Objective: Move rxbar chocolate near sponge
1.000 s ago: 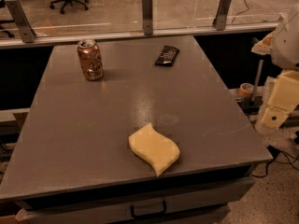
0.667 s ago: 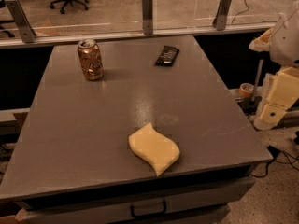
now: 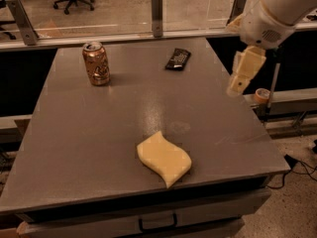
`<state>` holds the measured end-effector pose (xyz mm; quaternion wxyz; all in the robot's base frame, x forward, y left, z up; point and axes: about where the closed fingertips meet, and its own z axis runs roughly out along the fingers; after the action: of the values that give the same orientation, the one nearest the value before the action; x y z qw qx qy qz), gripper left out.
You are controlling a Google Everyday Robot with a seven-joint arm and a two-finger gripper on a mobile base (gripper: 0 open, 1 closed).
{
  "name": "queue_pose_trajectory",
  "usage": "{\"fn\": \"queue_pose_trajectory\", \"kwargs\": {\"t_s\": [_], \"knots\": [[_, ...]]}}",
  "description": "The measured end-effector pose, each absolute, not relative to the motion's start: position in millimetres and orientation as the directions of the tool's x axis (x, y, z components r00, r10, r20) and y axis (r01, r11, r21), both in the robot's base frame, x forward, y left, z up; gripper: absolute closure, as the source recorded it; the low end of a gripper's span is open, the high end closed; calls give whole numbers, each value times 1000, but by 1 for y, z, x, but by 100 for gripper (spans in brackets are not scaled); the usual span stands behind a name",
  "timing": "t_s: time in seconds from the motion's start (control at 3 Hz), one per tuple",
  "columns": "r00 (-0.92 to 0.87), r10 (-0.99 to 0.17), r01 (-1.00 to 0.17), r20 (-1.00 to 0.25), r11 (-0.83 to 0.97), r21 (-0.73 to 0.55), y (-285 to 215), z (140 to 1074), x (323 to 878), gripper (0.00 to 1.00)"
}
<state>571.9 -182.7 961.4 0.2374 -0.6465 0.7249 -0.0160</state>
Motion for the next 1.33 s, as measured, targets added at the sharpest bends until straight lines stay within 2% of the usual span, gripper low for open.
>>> {"fn": "queue_pose_trajectory", "kwargs": {"t_s": [0.33,0.67,1.0,1.33], "knots": [[-13,-909,-914,-417,180,-364,-156,960,648,0],[-14,-909,-915,-416,179,-362,-155,959,648,0],[-58,-880,-910,-471,241,-338,-160,946,659,0],[-85,-826,-901,-557,303,-312,-159,925,695,0]]}}
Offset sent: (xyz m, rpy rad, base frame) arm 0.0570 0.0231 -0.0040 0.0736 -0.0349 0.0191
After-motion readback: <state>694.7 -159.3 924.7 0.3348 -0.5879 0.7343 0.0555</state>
